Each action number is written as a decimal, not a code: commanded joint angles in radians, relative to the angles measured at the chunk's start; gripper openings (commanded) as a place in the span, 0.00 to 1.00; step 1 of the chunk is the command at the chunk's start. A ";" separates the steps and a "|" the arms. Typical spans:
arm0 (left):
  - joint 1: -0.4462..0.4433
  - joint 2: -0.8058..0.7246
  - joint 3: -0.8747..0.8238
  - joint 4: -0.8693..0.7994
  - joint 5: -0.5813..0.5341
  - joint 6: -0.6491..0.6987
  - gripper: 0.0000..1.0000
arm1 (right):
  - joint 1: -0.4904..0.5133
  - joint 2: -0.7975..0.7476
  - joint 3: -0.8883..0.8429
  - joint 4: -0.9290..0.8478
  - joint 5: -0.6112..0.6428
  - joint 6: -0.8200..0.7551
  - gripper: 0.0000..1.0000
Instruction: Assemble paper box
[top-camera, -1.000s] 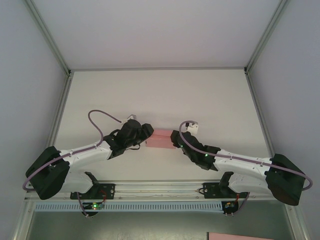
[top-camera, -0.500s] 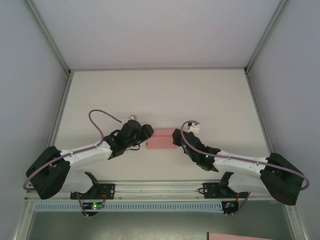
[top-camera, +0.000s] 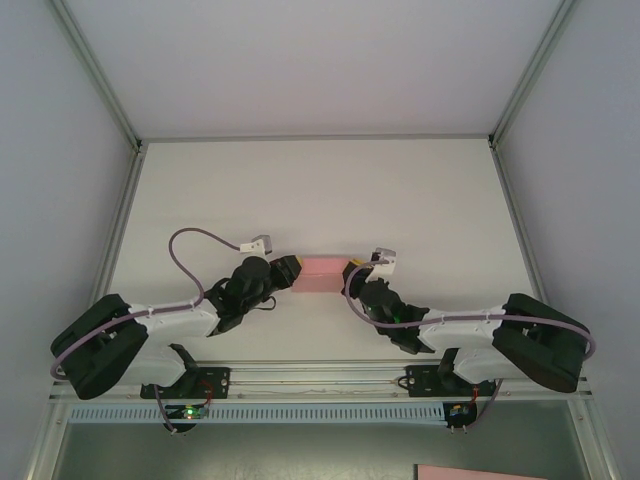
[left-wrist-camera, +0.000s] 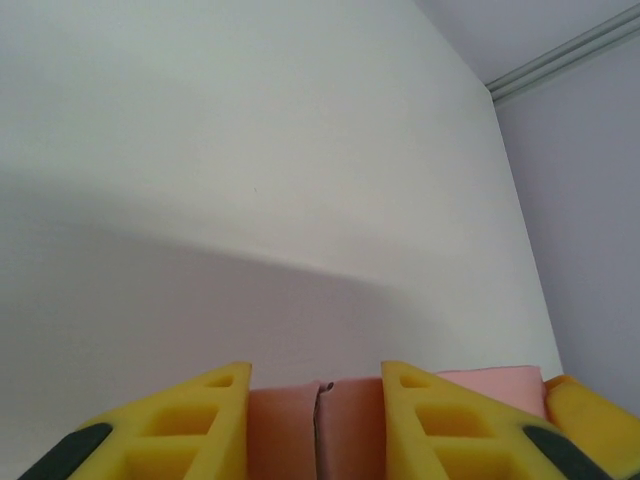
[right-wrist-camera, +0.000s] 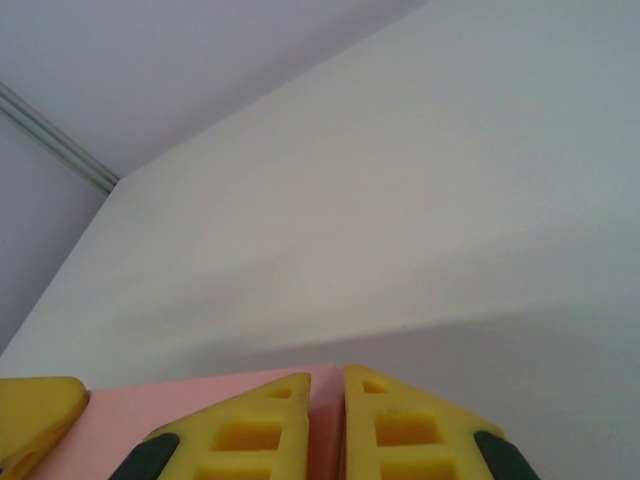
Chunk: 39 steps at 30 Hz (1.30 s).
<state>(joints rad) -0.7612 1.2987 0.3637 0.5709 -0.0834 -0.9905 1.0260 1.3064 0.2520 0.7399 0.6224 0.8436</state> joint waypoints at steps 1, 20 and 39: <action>-0.058 0.038 -0.071 -0.094 0.073 0.119 0.00 | 0.053 0.121 -0.106 -0.390 -0.183 -0.076 0.00; -0.083 0.014 0.063 -0.176 0.094 0.221 0.33 | 0.057 -0.151 0.025 -0.526 -0.068 -0.248 0.27; -0.086 -0.094 0.168 -0.391 -0.010 0.292 0.88 | -0.068 -0.291 0.192 -0.555 -0.176 -0.412 0.67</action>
<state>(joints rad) -0.8379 1.2339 0.4919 0.2470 -0.0391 -0.7303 0.9760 1.0451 0.4164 0.2298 0.4870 0.4786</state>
